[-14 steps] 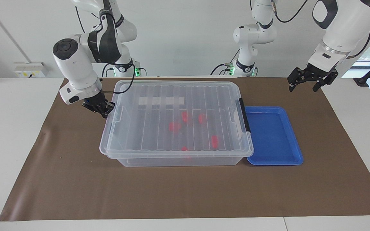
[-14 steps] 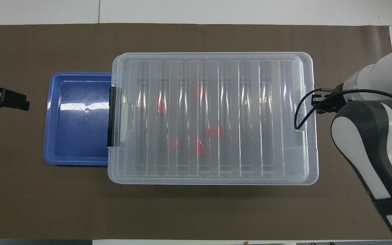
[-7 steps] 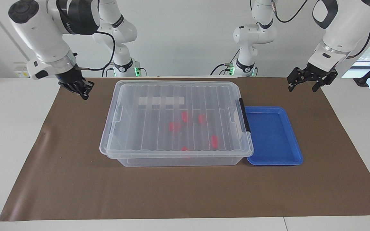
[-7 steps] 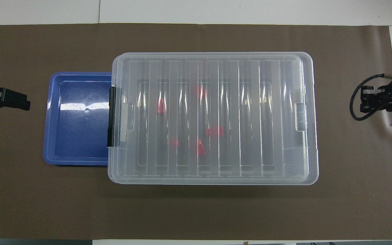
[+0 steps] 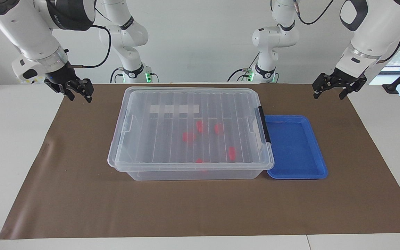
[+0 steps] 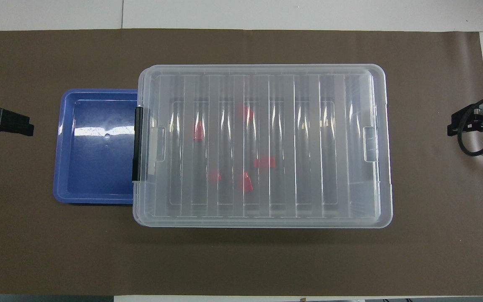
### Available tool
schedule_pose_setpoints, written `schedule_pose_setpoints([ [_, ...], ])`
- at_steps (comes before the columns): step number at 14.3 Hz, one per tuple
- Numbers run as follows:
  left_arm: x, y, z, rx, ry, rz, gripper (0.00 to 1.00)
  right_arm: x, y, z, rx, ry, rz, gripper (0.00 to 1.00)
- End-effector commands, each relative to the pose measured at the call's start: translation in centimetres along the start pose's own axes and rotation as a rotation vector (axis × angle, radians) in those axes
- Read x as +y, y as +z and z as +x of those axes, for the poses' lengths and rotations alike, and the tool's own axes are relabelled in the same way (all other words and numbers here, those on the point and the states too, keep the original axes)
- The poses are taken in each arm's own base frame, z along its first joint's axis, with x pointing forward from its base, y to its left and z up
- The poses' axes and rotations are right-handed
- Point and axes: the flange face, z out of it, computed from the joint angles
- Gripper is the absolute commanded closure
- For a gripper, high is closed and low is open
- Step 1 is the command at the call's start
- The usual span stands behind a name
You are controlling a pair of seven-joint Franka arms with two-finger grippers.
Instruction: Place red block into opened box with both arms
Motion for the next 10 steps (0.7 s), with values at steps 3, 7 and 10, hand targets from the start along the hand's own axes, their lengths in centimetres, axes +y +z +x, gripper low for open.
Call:
schedule_pose_setpoints([
  [3,-0.07,-0.11,-0.77,-0.002,0.005,-0.013,0.0,-0.09,-0.53,0.34,0.026,-0.025,0.01,0.0],
  [7,-0.24,-0.12,-0.77,0.0,0.001,-0.013,0.0,-0.8,-0.84,0.06,0.031,-0.04,0.008,0.0],
  [10,-0.24,-0.12,-0.77,0.0,0.001,-0.013,0.0,-0.71,-0.82,-0.01,0.028,-0.039,0.008,0.0],
])
